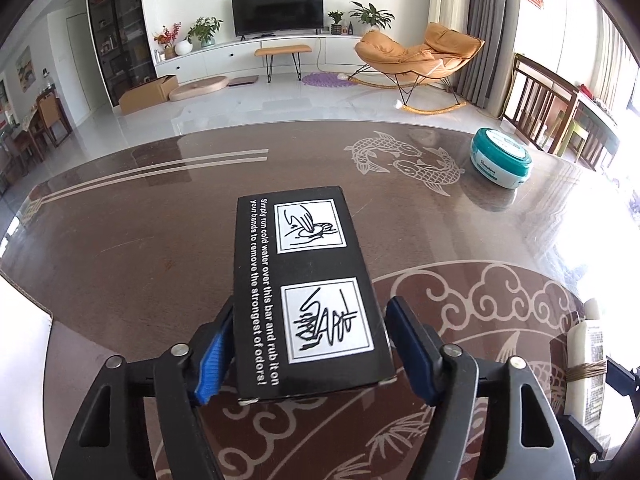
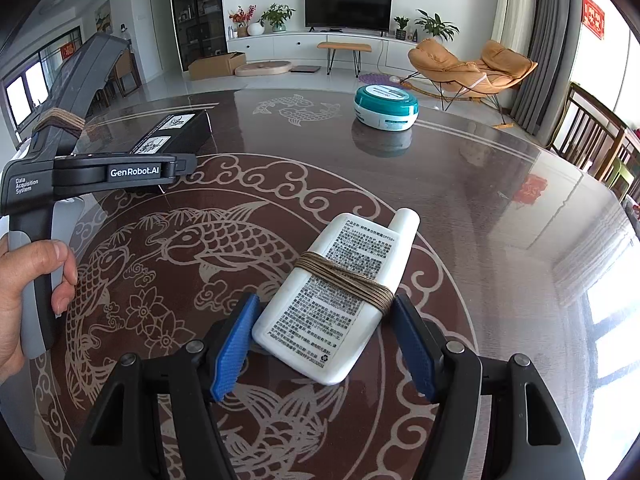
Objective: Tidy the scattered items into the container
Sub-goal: 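Lower the left tool onto the black soap box and close it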
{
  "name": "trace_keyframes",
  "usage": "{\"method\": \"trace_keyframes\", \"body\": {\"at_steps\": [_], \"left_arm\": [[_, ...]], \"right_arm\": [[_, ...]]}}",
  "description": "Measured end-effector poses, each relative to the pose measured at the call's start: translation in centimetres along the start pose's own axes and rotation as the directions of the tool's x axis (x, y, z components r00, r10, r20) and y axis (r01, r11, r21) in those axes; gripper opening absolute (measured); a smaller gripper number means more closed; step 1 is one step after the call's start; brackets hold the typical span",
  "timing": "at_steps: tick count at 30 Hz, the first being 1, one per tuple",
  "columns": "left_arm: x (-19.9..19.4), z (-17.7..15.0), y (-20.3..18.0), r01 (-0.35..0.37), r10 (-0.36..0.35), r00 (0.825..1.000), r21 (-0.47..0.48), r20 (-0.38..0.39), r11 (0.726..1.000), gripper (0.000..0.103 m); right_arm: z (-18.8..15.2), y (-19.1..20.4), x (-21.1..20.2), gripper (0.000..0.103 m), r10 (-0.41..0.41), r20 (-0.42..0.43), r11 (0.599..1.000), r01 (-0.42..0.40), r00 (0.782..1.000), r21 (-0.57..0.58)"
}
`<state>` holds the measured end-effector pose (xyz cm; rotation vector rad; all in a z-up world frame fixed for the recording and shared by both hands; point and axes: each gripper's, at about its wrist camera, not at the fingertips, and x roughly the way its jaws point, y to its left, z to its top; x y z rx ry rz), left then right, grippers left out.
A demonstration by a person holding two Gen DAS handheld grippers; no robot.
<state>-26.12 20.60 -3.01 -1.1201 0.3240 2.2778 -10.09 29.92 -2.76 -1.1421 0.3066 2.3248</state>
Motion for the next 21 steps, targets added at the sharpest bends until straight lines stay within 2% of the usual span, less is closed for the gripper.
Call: {"method": "trace_keyframes", "body": {"at_steps": [3, 21], "left_arm": [[-0.8, -1.0, 0.2, 0.004, -0.004, 1.000, 0.001, 0.004, 1.000, 0.059], [-6.6, -8.1, 0.6, 0.015, -0.015, 1.000, 0.022, 0.002, 1.000, 0.059]], "right_arm": [[-0.1, 0.0, 0.1, 0.067, -0.001, 0.000, 1.000, 0.001, 1.000, 0.002], [-0.3, 0.2, 0.3, 0.067, -0.007, 0.000, 1.000, 0.007, 1.000, 0.008]]}}
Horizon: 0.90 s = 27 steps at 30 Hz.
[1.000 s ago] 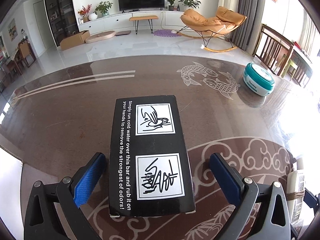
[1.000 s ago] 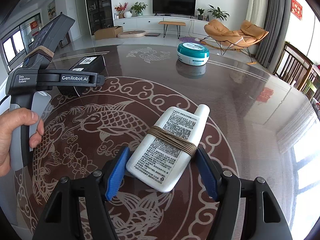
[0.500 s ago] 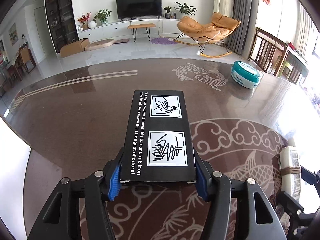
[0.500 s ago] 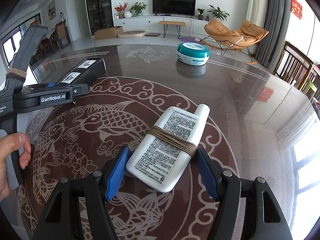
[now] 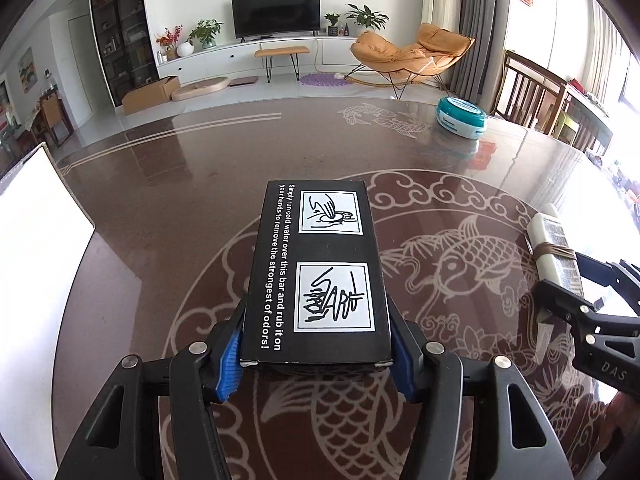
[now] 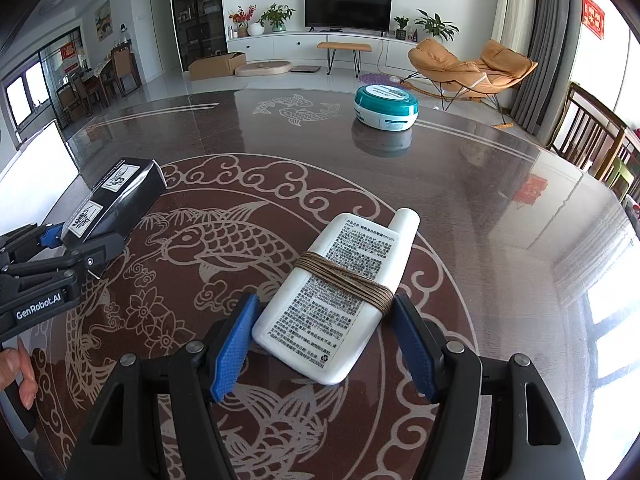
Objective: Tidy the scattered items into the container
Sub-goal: 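Lower the left tool onto the black soap box and close it, then lift the black box with the left tool while the right tool lifts the bottle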
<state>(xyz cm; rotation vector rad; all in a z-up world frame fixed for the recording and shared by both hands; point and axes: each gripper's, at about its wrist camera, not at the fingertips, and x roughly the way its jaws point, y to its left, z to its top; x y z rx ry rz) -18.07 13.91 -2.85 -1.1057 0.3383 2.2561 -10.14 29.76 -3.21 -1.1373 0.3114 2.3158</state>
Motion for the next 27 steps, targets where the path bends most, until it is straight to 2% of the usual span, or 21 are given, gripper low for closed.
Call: {"method": "trace_keyframes", "body": {"at_steps": [9, 24, 27], "left_arm": [[-2.9, -3.4, -0.7, 0.004, -0.004, 1.000, 0.007, 0.000, 1.000, 0.059], [-5.7, -6.7, -1.3, 0.016, -0.016, 1.000, 0.017, -0.001, 1.000, 0.059], [-5.9, -6.9, -1.2, 0.018, -0.018, 1.000, 0.018, -0.001, 1.000, 0.059]], "right_arm": [[-0.6, -0.4, -0.2, 0.067, -0.013, -0.001, 1.000, 0.013, 1.000, 0.024], [-5.9, 1.9, -4.2, 0.067, -0.018, -0.001, 0.999, 0.018, 1.000, 0.032], [-6.7, 2.0, -4.6, 0.078, -0.028, -0.009, 0.998, 0.029, 1.000, 0.049]]}}
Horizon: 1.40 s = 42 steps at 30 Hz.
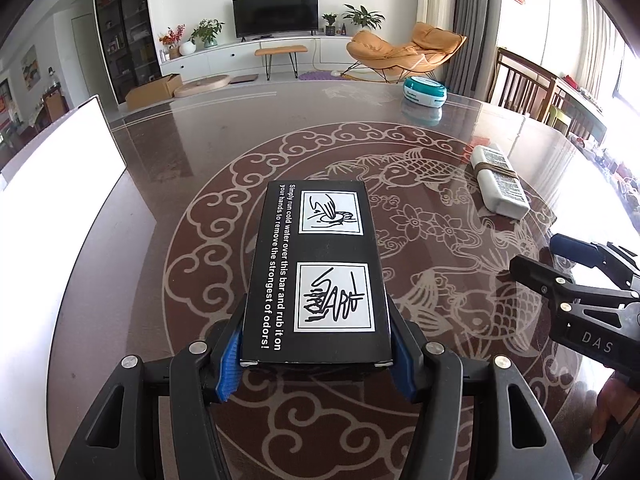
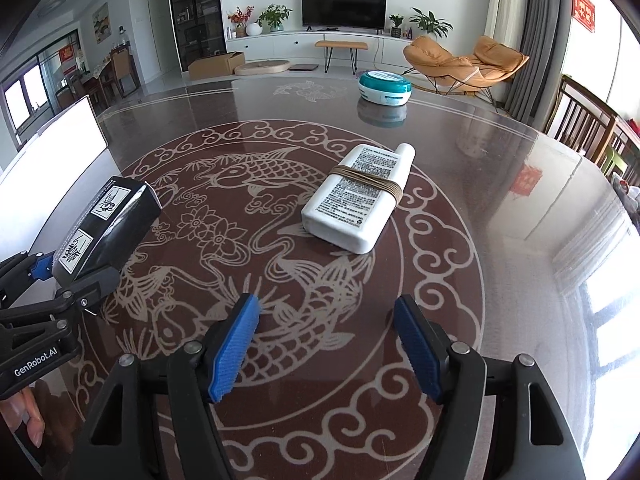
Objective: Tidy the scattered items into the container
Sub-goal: 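Lift the black box with the left tool while the right tool lifts the bottle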
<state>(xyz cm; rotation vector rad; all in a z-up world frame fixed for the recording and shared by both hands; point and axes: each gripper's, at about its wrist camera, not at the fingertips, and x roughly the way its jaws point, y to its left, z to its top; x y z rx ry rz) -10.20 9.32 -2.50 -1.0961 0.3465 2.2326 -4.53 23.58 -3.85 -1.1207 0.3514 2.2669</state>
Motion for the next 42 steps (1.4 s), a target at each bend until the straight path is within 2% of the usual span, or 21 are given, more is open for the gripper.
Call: {"method": "trace_keyframes", "body": {"at_steps": [1, 2, 4, 13, 19, 21, 23, 25, 29, 42], "left_arm": [[0.1, -0.2, 0.0, 0.000, 0.000, 1.000, 0.001, 0.001, 1.000, 0.059], [0.0, -0.3, 0.0, 0.001, -0.001, 1.000, 0.002, 0.001, 1.000, 0.059], [0.0, -0.4, 0.0, 0.001, -0.001, 1.000, 0.003, 0.001, 1.000, 0.059], [-0.1, -0.3, 0.1, 0.005, -0.005, 1.000, 0.009, 0.000, 1.000, 0.059], [-0.2, -0.3, 0.1, 0.008, -0.008, 1.000, 0.013, 0.000, 1.000, 0.059], [-0.2, -0.3, 0.0, 0.008, -0.008, 1.000, 0.013, 0.000, 1.000, 0.059], [-0.2, -0.3, 0.1, 0.008, -0.008, 1.000, 0.013, 0.000, 1.000, 0.059], [-0.2, -0.3, 0.0, 0.008, -0.008, 1.000, 0.013, 0.000, 1.000, 0.059], [-0.2, -0.3, 0.0, 0.008, -0.008, 1.000, 0.013, -0.001, 1.000, 0.059], [-0.2, -0.3, 0.0, 0.010, -0.010, 1.000, 0.016, -0.001, 1.000, 0.059]], "right_arm": [[0.0, 0.0, 0.1, 0.088, -0.006, -0.010, 1.000, 0.006, 1.000, 0.006], [0.1, -0.1, 0.3, 0.094, 0.001, -0.021, 1.000, -0.001, 1.000, 0.010], [0.6, -0.3, 0.8, 0.101, 0.017, -0.030, 1.000, -0.016, 0.999, 0.025], [5.4, 0.2, 5.0, 0.103, -0.058, -0.051, 0.994, 0.062, 0.997, 0.089], [6.6, 0.3, 6.1, 0.103, -0.054, -0.050, 0.995, 0.059, 0.997, 0.085], [6.5, 0.4, 5.9, 0.097, -0.063, -0.035, 0.993, 0.066, 0.997, 0.094], [6.2, 0.1, 5.3, 0.068, -0.082, -0.003, 0.990, 0.082, 0.997, 0.113], [6.0, -0.1, 5.0, 0.058, -0.088, 0.008, 0.988, 0.086, 0.996, 0.125], [5.6, -0.1, 4.5, 0.052, -0.088, 0.011, 0.990, 0.086, 0.996, 0.114], [-1.1, 0.3, -0.2, 0.051, -0.040, 0.017, 0.998, 0.039, 0.999, 0.055]]}}
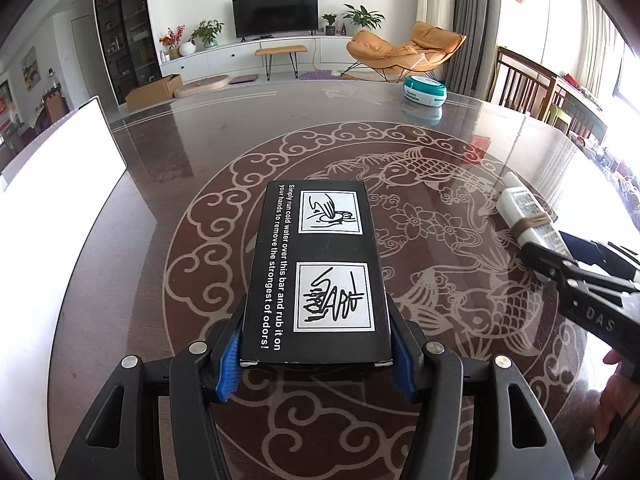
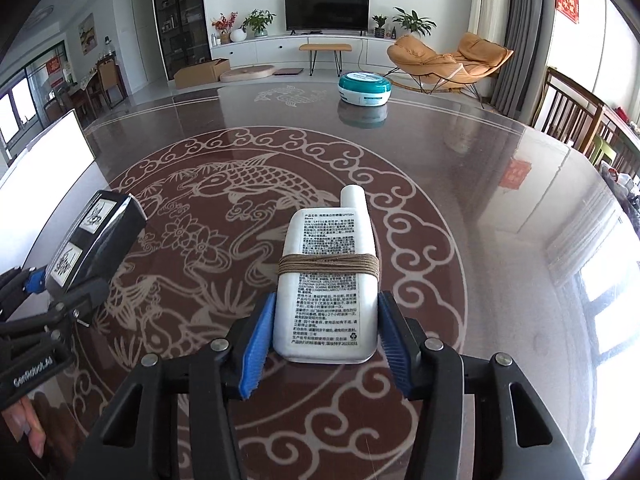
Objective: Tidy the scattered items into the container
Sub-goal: 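Lift the black box with the left tool while the right tool lifts the bottle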
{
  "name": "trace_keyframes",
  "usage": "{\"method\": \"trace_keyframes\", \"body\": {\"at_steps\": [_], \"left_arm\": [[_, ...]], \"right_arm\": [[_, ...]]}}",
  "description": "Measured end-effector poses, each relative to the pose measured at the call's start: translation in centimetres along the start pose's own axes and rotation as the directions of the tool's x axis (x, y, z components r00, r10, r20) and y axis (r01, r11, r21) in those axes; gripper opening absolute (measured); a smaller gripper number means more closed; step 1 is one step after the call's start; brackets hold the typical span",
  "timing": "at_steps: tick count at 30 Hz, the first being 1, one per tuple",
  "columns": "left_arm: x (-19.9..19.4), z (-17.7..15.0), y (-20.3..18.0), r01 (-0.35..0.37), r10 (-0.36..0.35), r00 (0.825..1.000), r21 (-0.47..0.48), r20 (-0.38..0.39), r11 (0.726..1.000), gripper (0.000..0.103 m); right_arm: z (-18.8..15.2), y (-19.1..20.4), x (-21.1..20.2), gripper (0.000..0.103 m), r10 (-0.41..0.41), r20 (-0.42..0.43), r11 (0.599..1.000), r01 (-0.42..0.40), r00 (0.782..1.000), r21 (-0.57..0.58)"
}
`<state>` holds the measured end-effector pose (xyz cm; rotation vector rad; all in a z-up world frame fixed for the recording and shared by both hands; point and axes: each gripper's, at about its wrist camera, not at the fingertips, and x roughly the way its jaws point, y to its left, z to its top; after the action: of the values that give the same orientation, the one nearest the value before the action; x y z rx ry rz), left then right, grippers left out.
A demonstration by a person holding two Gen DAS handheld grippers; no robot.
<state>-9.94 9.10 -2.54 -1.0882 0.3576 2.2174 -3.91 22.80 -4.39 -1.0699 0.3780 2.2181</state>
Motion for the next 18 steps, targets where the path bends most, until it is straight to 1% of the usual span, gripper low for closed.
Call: {"method": "trace_keyframes", "body": {"at_steps": [3, 9, 18], "left_arm": [[0.0, 0.0, 0.0, 0.002, -0.002, 1.000, 0.002, 0.000, 1.000, 0.059], [-0.2, -0.2, 0.0, 0.005, -0.005, 1.000, 0.008, -0.002, 1.000, 0.059], [-3.1, -3.7, -0.1, 0.022, -0.022, 1.000, 0.036, -0.005, 0.999, 0.059]], "right_arm": [[-1.8, 0.0, -1.3, 0.051, 0.011, 0.000, 1.000, -0.011, 1.000, -0.014], [-4.3, -0.2, -3.3, 0.051, 0.025, -0.001, 0.999, -0.025, 1.000, -0.036], [-6.5, -0.4, -5.2, 0.051, 0.033, -0.003, 0.998, -0.033, 0.999, -0.044]]}}
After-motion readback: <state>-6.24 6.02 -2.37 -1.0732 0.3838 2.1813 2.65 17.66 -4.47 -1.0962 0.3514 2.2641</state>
